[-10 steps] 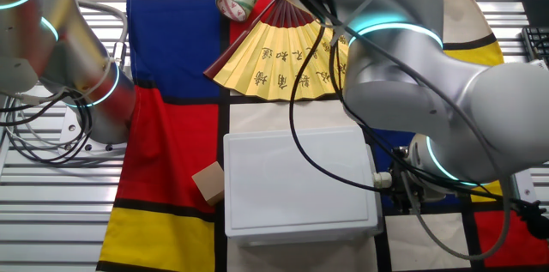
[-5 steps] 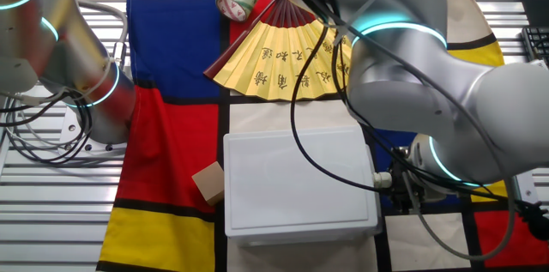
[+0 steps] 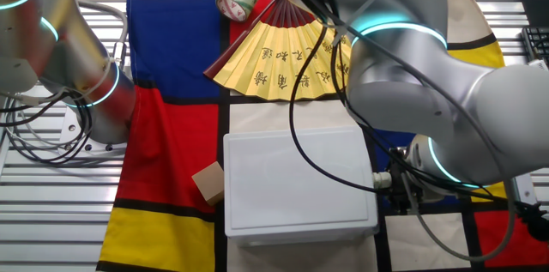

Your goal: Grasp the handle and close the drawer

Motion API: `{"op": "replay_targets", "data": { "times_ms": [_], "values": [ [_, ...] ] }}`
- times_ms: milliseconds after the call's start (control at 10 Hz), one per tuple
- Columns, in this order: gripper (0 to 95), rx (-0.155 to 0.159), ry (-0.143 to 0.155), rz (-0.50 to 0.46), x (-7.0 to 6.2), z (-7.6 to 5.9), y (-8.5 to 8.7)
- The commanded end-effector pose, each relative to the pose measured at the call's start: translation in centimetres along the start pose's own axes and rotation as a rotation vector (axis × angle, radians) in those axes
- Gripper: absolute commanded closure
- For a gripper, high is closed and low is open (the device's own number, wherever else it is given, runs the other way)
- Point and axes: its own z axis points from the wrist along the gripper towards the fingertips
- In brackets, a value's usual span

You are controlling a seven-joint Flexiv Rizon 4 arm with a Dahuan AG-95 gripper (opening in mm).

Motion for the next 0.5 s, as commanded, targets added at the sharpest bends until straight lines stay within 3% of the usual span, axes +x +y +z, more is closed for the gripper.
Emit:
{"op": "replay_targets", "data": {
  "times_ms": [100, 500],
  "values": [
    [95.0, -0.01, 0.013, 0.001, 0.16, 0.04, -0.05],
    [95.0, -0.02, 0.021, 0.001, 0.27, 0.1, -0.06]
  ]
}}
